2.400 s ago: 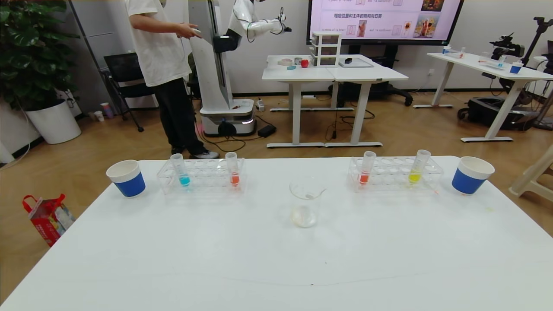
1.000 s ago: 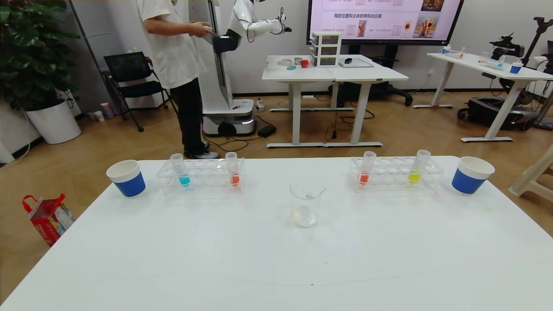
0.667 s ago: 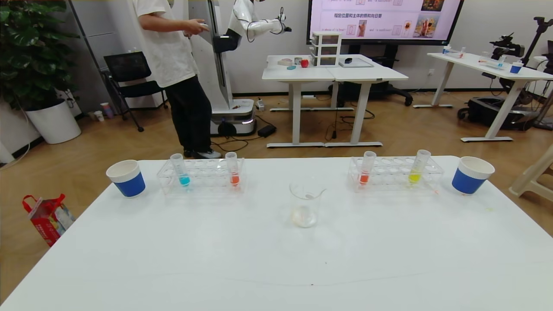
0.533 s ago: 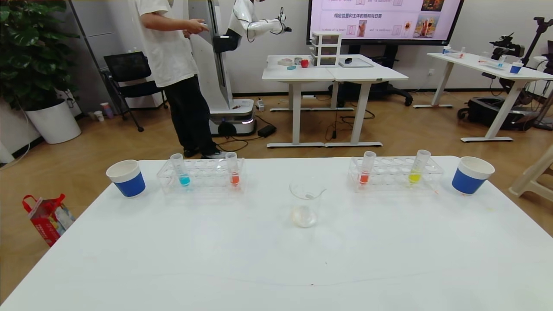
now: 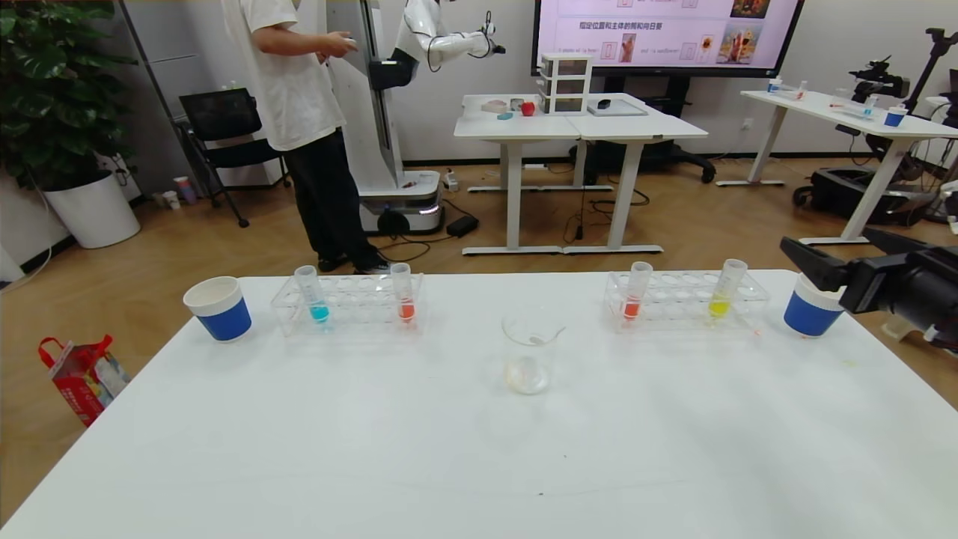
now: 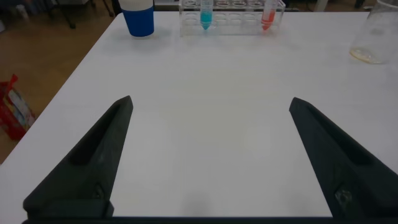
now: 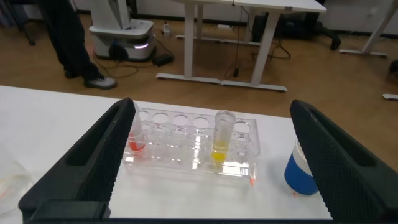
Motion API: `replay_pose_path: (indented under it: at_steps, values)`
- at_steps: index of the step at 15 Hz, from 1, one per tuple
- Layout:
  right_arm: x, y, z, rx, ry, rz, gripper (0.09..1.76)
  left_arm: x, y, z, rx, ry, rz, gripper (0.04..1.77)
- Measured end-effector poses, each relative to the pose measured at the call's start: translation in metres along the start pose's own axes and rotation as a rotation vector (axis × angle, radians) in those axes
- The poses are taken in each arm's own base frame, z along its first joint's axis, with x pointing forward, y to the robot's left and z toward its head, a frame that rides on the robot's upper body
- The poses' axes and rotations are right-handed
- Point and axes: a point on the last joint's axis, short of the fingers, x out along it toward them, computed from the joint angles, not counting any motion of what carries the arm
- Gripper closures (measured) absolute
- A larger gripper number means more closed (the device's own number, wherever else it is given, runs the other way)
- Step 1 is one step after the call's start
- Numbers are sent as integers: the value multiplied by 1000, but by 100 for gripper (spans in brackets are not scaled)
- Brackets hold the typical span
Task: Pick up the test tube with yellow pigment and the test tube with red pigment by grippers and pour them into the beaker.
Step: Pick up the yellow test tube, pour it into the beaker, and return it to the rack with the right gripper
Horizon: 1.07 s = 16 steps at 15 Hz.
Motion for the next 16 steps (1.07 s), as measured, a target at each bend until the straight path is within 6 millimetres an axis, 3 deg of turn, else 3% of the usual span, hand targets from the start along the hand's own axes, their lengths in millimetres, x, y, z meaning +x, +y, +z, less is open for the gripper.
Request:
replay_pose_path:
  at_steps: [6,10,16]
  values:
    - [84,-26,-85,8,10,5,11,0,0,0,0,0,0,6]
    - [120,-31,-113,62,19,15,11,0,0,0,0,0,0,6]
    - [153,-39,-139,61,5,11,11,0,0,0,0,0,0,6]
